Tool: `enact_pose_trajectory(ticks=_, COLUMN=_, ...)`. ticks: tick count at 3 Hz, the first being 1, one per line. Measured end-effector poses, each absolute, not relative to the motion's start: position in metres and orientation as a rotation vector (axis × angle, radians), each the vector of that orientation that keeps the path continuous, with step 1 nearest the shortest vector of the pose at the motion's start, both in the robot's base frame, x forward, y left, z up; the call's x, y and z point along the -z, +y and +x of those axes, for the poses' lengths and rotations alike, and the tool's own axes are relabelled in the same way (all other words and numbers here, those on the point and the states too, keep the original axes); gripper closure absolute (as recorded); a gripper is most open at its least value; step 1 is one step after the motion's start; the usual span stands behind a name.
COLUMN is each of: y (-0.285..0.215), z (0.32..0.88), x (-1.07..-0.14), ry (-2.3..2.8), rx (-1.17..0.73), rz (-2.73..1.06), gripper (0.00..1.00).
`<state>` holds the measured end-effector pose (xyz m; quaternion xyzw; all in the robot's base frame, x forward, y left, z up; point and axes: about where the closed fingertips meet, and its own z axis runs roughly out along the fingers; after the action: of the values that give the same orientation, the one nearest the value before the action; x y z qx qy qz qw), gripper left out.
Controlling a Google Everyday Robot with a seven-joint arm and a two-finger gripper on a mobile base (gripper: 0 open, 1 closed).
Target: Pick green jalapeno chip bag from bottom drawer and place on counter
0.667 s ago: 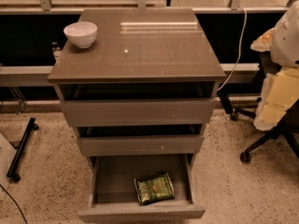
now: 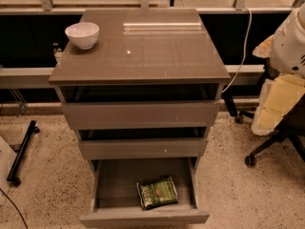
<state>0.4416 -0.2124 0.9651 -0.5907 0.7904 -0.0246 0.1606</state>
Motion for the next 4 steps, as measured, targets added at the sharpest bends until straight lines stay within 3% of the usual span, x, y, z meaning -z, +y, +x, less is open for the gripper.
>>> enact_pose_trajectory(ticks=4, y=-0.187, z=0.460, x=-0.873, ry=2.456, rx=-0.041, rz=-1.425, gripper=0.00)
